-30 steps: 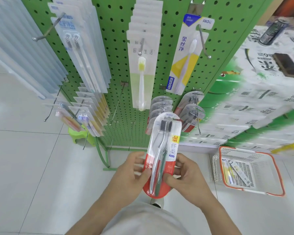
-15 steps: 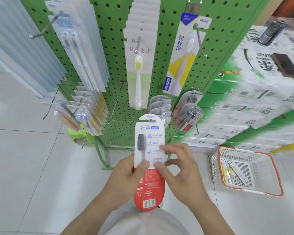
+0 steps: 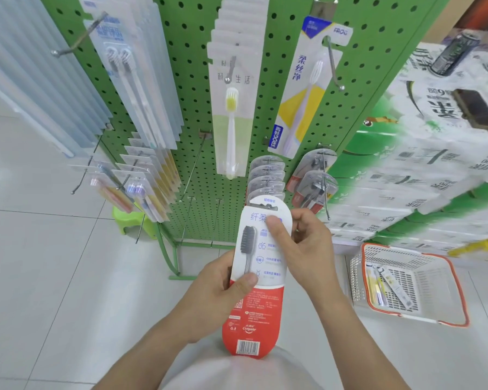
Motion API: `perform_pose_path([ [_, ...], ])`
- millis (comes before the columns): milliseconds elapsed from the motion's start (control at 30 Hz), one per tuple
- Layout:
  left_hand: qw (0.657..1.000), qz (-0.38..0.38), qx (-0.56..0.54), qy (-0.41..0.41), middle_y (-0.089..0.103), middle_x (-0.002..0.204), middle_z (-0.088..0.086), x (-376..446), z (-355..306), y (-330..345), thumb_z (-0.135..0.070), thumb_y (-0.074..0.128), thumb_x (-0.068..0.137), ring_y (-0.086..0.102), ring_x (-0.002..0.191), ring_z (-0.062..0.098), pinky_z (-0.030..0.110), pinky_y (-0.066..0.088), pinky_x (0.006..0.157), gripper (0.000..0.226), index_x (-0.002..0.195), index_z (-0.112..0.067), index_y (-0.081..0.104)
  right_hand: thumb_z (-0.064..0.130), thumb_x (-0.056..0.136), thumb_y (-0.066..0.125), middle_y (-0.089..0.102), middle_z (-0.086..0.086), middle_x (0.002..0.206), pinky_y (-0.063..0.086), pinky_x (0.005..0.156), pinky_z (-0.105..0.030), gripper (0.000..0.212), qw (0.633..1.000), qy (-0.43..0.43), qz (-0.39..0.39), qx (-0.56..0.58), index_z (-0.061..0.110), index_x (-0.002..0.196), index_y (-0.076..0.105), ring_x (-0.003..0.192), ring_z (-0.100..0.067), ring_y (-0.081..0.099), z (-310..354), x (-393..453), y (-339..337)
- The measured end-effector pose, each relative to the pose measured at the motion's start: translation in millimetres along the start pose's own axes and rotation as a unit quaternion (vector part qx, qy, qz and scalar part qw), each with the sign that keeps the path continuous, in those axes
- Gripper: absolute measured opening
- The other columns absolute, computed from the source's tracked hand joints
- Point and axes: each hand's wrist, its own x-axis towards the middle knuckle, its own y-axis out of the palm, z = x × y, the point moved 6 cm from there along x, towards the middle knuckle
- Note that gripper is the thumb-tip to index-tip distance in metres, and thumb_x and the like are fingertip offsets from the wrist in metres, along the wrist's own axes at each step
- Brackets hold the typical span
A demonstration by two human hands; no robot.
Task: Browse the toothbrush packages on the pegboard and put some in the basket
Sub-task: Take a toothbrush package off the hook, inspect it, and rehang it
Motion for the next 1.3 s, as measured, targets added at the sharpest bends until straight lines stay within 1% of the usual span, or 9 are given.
perform_pose_path([
  [167,1.000,-0.012,-0.019,-0.003,0.072,0.118,0.013,0,3,-2,-0.026,0.057,0.095,0.069,0.108,0.035,0.048,0.057,0.092,0.036,0.128,-0.012,0.059,0.019,0.078,0.086,0.075,0.009,0.084,0.051,0.060,-0.020,0.032,0.998,0.019,0.047,0.029,0.018,0.100,0.063,0.068,-0.007,0.065,2,-5,11],
  [300,0.997,-0.070,-0.011,-0.014,0.075,0.109,0.013,0,3,-6,-0.043,0.051,0.098,0.069,0.103,0.041,0.054,0.055,0.090,0.038,0.120,-0.016,0.065,0.030,0.072,0.091,0.075,0.007,0.104,0.059,0.078,-0.042,0.058,0.992,0.039,0.121,-0.010,0.030,0.120,0.058,0.092,-0.022,0.071,-16,-13,15],
  [433,0.993,-0.110,-0.018,-0.034,0.077,0.108,0.008,2,5,-11,-0.028,0.048,0.104,0.073,0.098,0.034,0.055,0.056,0.092,0.028,0.120,-0.014,0.067,0.046,0.065,0.089,0.073,0.006,0.112,0.059,0.076,-0.053,0.080,0.979,0.052,0.190,-0.045,0.043,0.134,0.048,0.098,-0.025,0.068,-31,-31,18],
  [633,0.989,-0.146,0.001,-0.023,0.079,0.098,0.007,3,-7,-14,-0.020,0.055,0.101,0.075,0.090,0.031,0.053,0.059,0.086,0.020,0.109,-0.014,0.072,0.017,0.062,0.096,0.066,0.018,0.114,0.059,0.071,-0.033,0.106,0.961,0.061,0.264,-0.053,0.058,0.137,0.033,0.100,-0.017,0.069,-24,-42,15],
  [733,0.986,-0.168,0.010,-0.012,0.078,0.098,0.008,6,-13,-12,-0.021,0.059,0.099,0.075,0.091,0.033,0.057,0.058,0.085,0.018,0.109,-0.012,0.071,0.008,0.059,0.097,0.065,0.015,0.116,0.062,0.073,-0.041,0.116,0.956,0.070,0.282,-0.044,0.055,0.142,0.031,0.096,-0.020,0.070,-17,-44,14],
  [933,0.961,-0.127,0.245,0.018,0.074,0.104,-0.016,17,-25,-8,-0.036,0.069,0.093,0.072,0.089,0.008,0.045,0.060,0.081,0.029,0.119,-0.037,0.056,0.007,0.072,0.091,0.068,0.005,0.120,0.062,0.076,-0.051,0.097,0.977,0.044,0.209,-0.001,0.060,0.137,0.041,0.096,-0.029,0.071,-17,-41,-1],
  [1067,0.975,-0.018,0.223,-0.007,0.072,0.114,-0.017,23,-24,-1,-0.025,0.078,0.086,0.072,0.100,0.008,0.043,0.059,0.088,0.054,0.126,-0.046,0.048,0.019,0.084,0.081,0.069,-0.004,0.124,0.061,0.070,-0.046,0.073,0.977,0.055,0.192,0.078,0.048,0.142,0.046,0.099,-0.038,0.070,-25,-41,-9],
  [1167,0.976,0.039,0.212,-0.017,0.072,0.116,-0.019,25,-29,5,-0.008,0.078,0.086,0.071,0.101,0.009,0.037,0.060,0.089,0.068,0.129,-0.048,0.044,0.019,0.088,0.073,0.071,-0.010,0.120,0.058,0.073,-0.037,0.058,0.975,0.074,0.166,0.130,0.028,0.141,0.051,0.097,-0.031,0.072,-30,-40,-16],
  [1300,0.945,0.020,0.326,0.019,0.058,0.127,-0.033,25,-36,15,-0.027,0.079,0.086,0.062,0.108,-0.005,0.029,0.057,0.091,0.094,0.141,-0.068,0.015,0.025,0.086,0.078,0.075,-0.005,0.098,0.058,0.070,-0.033,0.015,0.992,0.038,0.081,0.085,0.026,0.099,0.071,0.088,-0.030,0.069,-31,-37,-28],
])
